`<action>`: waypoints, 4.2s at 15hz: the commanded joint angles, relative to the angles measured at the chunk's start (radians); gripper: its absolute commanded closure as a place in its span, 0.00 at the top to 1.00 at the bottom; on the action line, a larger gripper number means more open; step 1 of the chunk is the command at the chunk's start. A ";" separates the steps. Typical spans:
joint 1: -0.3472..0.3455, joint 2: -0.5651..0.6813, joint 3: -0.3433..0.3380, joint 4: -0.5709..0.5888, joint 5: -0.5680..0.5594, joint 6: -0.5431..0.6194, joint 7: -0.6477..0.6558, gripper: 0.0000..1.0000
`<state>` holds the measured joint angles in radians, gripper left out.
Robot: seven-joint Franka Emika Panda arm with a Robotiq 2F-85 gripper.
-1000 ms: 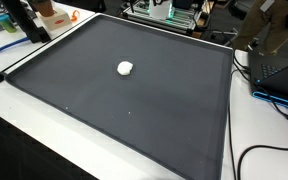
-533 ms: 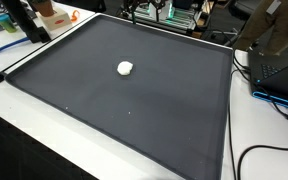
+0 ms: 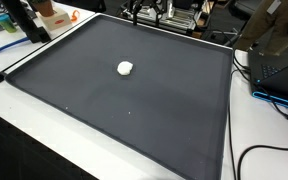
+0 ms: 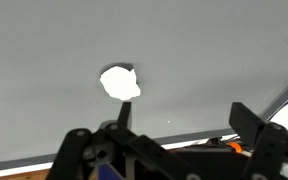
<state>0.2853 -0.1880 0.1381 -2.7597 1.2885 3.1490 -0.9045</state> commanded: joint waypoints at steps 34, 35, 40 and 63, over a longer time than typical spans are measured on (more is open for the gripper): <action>-0.028 0.149 -0.271 0.292 0.568 -0.311 -1.177 1.00; -0.039 0.163 -0.282 0.280 0.616 -0.356 -1.252 1.00; -0.063 0.261 -0.305 0.213 0.821 -0.505 -1.567 1.00; -0.042 0.289 -0.190 0.286 0.880 -0.185 -1.619 1.00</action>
<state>0.2308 0.0872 -0.0605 -2.4910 2.1655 2.9128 -2.5238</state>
